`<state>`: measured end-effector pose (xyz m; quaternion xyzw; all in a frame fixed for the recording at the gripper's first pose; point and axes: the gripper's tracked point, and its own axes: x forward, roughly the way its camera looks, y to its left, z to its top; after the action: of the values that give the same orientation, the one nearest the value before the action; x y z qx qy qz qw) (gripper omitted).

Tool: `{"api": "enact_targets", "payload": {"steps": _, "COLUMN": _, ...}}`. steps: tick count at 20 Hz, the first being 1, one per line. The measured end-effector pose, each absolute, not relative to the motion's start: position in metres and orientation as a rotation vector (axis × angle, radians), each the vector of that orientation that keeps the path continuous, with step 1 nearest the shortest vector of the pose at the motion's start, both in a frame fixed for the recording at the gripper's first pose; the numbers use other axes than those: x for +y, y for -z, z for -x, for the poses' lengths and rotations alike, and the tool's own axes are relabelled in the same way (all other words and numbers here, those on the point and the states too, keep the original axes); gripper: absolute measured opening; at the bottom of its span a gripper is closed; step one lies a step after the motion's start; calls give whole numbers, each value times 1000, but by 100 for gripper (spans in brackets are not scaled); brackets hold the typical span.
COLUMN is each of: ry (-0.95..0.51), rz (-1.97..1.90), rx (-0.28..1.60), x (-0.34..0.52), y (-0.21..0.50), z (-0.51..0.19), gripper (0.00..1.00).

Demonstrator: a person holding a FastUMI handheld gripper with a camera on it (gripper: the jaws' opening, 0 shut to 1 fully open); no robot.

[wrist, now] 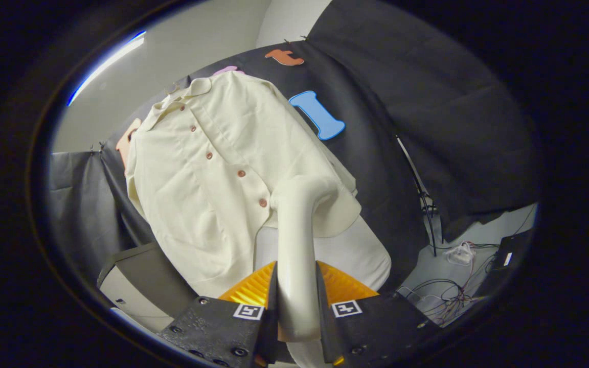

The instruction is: Iron the clothes twice with a garment steamer, once on the left side and once on the right side.

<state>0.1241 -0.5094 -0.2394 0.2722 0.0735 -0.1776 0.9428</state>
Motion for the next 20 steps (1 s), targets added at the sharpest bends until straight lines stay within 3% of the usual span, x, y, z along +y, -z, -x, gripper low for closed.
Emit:
{"api": "enact_targets", "payload": {"steps": 7, "ry": 263, "rz": -543, "rx": 73, "x": -413, "y": 150, "z": -87, "gripper": 34}}
{"api": "enact_targets", "payload": {"steps": 14, "ry": 63, "rz": -387, "rx": 44, "x": -244, "y": 68, "z": -60, "gripper": 34}}
{"api": "enact_targets", "payload": {"steps": 20, "ry": -14, "rz": -342, "rx": 60, "x": -123, "y": 34, "z": -53, "gripper": 34}}
